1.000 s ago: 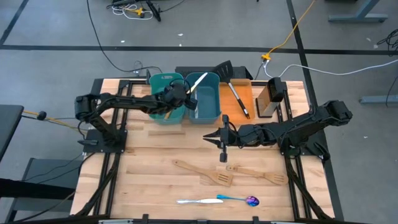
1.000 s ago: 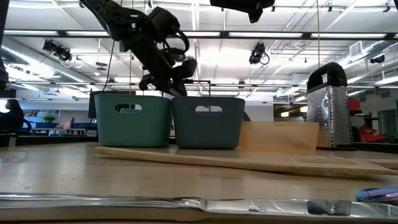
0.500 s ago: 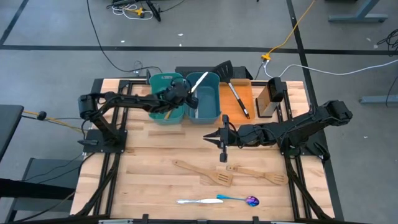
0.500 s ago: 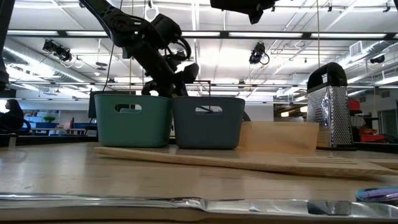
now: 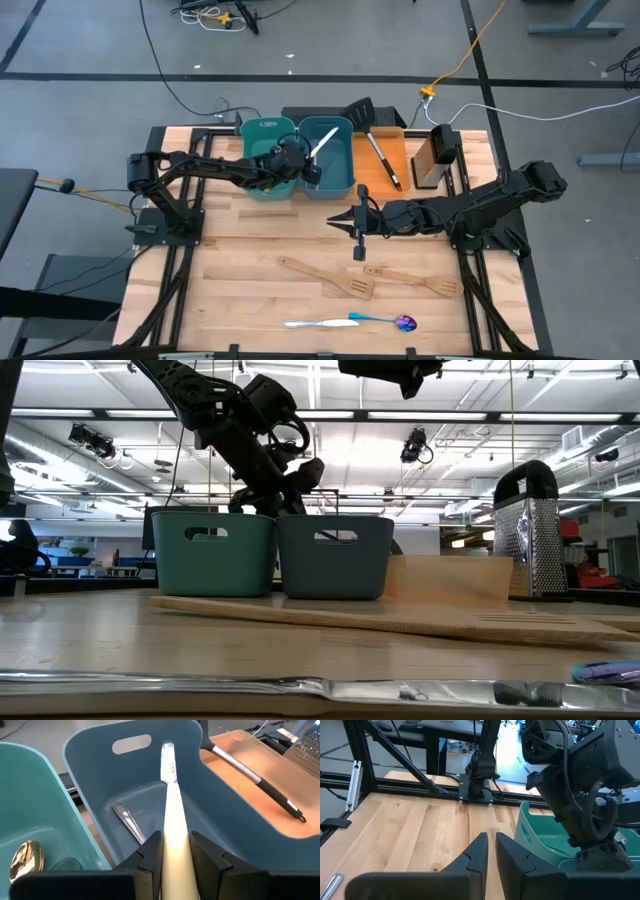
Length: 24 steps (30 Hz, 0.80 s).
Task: Pick & Place Kitchen Items
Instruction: Put the yellow table knife into the blue bin, then put the bottom brown spatula into the orange bin
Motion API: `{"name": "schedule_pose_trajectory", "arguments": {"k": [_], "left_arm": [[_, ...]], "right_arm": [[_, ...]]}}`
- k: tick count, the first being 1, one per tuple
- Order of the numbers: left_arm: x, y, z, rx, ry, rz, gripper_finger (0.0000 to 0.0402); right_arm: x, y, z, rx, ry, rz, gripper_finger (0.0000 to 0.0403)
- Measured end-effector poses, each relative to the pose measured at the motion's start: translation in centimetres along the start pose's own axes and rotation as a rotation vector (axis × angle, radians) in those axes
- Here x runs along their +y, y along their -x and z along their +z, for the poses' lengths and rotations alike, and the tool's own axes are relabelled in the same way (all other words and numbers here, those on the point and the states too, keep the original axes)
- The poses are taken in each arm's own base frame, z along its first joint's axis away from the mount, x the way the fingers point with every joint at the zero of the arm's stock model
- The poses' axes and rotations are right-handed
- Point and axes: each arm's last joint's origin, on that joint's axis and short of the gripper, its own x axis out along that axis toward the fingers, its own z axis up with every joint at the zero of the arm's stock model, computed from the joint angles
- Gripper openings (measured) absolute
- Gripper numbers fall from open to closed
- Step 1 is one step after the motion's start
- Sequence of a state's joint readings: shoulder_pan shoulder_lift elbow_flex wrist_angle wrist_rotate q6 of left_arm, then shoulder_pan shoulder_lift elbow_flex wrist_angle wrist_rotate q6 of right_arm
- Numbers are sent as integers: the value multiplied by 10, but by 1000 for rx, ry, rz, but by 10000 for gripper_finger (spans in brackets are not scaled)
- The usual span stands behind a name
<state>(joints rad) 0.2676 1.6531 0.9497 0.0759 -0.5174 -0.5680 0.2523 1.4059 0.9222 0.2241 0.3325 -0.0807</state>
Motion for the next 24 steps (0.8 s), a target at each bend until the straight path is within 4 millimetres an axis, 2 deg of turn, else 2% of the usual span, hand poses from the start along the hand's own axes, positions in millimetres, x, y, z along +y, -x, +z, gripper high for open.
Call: {"name": "schedule_pose_trajectory", "arguments": {"k": [9, 16, 24], "left_arm": [[-1, 0, 0, 0, 56, -13, 85], [-5, 0, 5, -25, 85, -81, 124], [-7, 1, 5, -17, 60, -108, 89]], "right_arm": [[0, 0, 0, 1, 0, 0, 45], [0, 0, 0, 2, 1, 0, 45], [0, 0, 0, 3, 1, 1, 45]]}}
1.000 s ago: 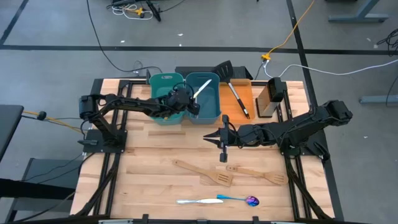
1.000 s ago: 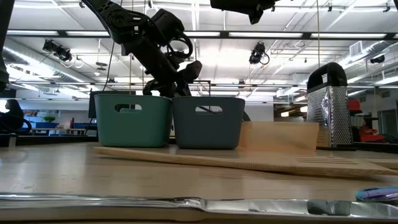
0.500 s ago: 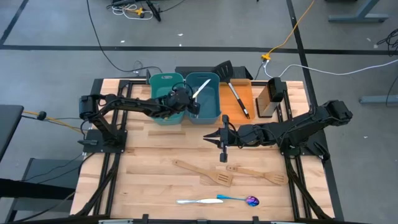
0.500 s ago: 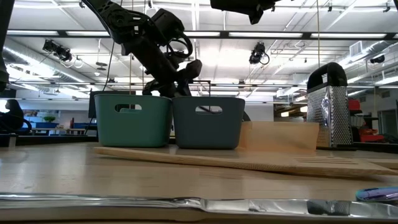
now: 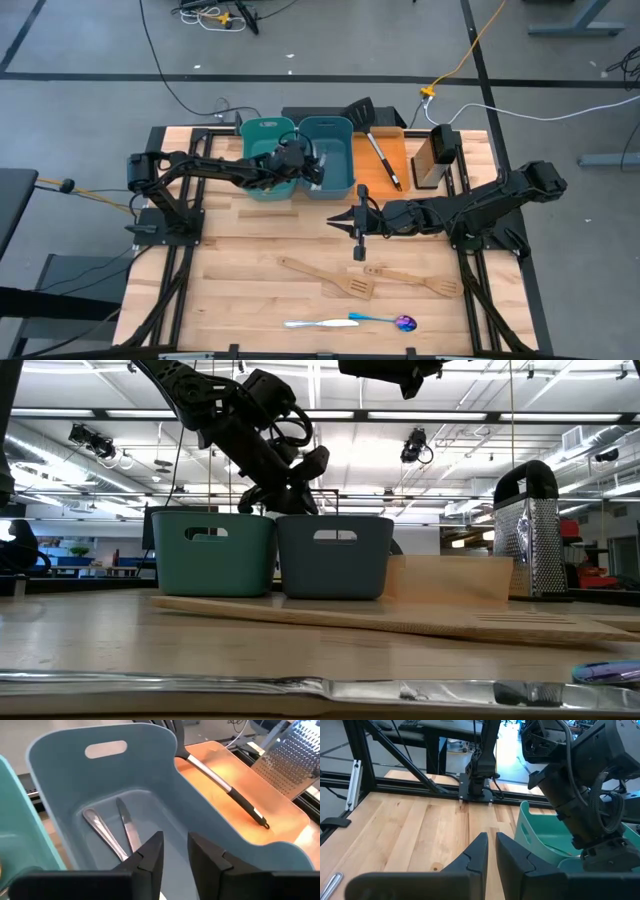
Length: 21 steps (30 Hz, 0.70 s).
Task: Pick & Place Kitchen Items
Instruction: Put the bottom brown spatula into the orange bin
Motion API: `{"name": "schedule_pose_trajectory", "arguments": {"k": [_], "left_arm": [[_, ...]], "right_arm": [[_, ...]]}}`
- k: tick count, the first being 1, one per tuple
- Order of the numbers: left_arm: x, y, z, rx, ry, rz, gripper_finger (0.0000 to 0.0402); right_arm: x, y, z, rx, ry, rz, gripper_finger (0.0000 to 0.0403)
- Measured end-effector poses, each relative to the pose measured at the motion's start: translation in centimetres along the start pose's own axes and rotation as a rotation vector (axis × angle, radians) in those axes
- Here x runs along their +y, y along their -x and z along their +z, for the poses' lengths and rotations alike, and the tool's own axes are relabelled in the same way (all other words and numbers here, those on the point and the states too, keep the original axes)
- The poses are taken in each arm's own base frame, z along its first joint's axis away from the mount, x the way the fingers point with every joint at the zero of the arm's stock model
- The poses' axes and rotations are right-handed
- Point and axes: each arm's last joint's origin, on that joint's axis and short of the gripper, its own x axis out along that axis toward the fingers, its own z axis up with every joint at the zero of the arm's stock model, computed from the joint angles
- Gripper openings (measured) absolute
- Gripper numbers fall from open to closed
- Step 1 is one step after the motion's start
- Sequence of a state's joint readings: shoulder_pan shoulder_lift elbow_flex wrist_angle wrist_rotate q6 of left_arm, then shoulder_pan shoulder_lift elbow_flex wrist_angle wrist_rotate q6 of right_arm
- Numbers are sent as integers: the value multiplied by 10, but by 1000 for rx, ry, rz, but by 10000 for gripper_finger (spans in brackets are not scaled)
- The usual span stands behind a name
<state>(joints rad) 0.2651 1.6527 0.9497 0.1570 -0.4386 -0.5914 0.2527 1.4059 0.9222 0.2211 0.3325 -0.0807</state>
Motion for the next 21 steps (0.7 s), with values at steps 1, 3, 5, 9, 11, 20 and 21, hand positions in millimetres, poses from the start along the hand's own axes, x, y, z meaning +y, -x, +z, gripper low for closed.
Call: {"name": "schedule_pose_trajectory", "arguments": {"k": [1, 3, 5, 9, 11, 20, 21], "left_arm": [[0, 0, 0, 3, -5, -5, 84], [-1, 0, 0, 10, -41, -19, 75], [-2, 0, 0, 16, -85, -42, 68], [-6, 5, 3, 35, -167, -134, 62], [-9, 10, 4, 51, -217, -195, 62], [-37, 42, 0, 65, -337, -422, 61], [-41, 46, -1, 61, -344, -437, 62]], "right_arm": [[0, 0, 0, 0, 0, 0, 45], [0, 0, 0, 0, 0, 0, 45], [0, 0, 0, 4, -4, 0, 45], [0, 0, -2, 16, -14, 1, 45], [0, 0, -2, 20, -13, 1, 45], [0, 0, -2, 24, -38, 2, 45], [0, 0, -2, 24, -38, 2, 45]]}}
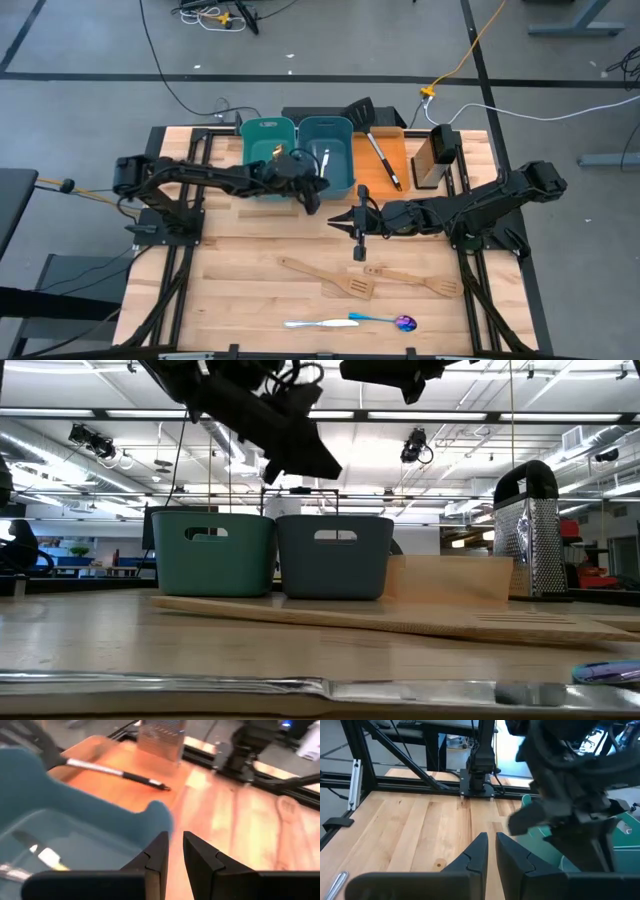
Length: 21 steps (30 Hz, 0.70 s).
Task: Pick & Place Kitchen Items
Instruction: Put the bottom brown spatula into the orange bin
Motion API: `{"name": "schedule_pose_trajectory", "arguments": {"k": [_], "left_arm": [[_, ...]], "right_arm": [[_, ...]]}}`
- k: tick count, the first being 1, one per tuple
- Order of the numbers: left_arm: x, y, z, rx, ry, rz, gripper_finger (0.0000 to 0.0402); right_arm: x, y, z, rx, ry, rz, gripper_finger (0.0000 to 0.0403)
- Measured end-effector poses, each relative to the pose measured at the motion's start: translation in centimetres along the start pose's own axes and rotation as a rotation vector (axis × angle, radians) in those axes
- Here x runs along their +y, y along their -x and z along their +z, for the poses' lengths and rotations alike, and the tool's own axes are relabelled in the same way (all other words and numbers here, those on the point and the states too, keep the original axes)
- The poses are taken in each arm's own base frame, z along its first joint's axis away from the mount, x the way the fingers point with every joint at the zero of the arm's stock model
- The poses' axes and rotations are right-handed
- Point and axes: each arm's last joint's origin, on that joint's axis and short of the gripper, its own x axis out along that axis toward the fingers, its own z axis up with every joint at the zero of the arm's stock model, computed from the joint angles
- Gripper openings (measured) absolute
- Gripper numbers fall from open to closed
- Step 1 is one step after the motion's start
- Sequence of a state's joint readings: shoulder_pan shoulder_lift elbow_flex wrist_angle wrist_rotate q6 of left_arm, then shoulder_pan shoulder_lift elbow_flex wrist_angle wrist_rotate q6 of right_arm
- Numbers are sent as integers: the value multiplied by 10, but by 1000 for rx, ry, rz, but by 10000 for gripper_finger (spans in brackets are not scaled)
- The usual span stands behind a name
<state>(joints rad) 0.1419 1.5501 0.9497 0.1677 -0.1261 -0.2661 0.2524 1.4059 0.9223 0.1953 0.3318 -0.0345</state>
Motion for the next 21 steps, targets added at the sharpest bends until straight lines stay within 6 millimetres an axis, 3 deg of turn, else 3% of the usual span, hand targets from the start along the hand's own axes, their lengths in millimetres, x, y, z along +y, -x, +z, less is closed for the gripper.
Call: {"name": "schedule_pose_trajectory", "arguments": {"k": [12, 21], "left_arm": [[-47, 14, -15, 79, -92, -215, 62], [-71, 23, -34, 185, -201, -272, 62]], "right_arm": [[1, 0, -8, 85, -62, 9, 45], [3, 2, -16, 170, -122, 99, 45]]}}
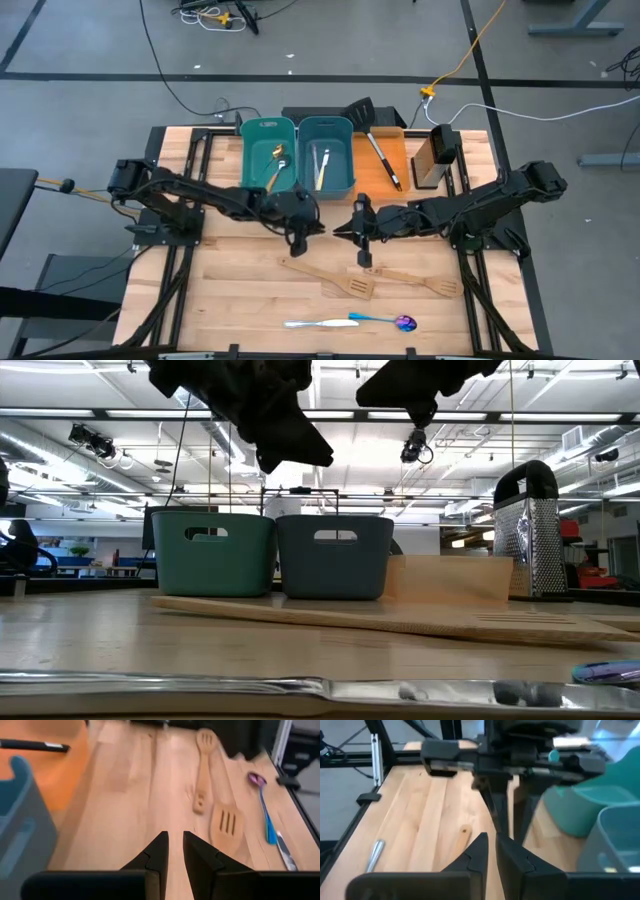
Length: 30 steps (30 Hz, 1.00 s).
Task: Pick & Place Kitchen Items
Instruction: Put the bottom brown spatula into the orange bin
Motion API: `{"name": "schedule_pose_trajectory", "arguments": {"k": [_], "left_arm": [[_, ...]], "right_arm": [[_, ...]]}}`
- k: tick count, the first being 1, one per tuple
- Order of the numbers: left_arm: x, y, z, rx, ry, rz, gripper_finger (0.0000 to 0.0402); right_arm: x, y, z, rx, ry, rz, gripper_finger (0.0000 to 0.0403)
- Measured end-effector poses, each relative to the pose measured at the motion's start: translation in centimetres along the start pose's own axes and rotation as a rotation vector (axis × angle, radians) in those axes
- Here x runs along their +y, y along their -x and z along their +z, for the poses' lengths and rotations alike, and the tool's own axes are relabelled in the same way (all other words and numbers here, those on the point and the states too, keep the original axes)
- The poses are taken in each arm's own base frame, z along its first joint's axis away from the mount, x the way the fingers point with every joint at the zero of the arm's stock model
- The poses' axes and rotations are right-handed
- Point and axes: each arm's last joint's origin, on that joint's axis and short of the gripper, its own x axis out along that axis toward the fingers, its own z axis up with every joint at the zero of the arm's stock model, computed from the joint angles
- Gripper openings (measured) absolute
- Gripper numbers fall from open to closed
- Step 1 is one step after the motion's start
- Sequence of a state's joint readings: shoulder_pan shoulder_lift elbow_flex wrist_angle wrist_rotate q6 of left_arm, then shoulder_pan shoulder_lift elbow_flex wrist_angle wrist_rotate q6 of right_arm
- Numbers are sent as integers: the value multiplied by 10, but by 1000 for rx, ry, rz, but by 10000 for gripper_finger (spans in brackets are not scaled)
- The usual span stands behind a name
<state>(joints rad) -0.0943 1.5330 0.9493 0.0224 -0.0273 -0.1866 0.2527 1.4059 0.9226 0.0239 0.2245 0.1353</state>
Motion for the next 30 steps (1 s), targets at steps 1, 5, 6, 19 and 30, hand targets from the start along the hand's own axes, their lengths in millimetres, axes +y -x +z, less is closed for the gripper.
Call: {"name": "schedule_pose_trajectory", "arguments": {"k": [1, 5, 6, 19, 30], "left_arm": [[-2, 0, -1, 10, -6, -5, 62], [-13, 1, -9, 74, -44, -56, 62], [-16, 1, -11, 95, -62, -78, 62], [-51, 12, -44, 374, -194, -241, 62], [-58, 14, -69, 426, -308, -145, 62]], "right_arm": [[0, 0, -1, 9, -7, 5, 45], [0, 0, -3, 35, -27, 3, 45], [0, 0, -4, 38, -26, 2, 45], [0, 0, -2, 18, -25, 1, 45], [-1, 0, -1, 4, -20, -31, 45]]}}
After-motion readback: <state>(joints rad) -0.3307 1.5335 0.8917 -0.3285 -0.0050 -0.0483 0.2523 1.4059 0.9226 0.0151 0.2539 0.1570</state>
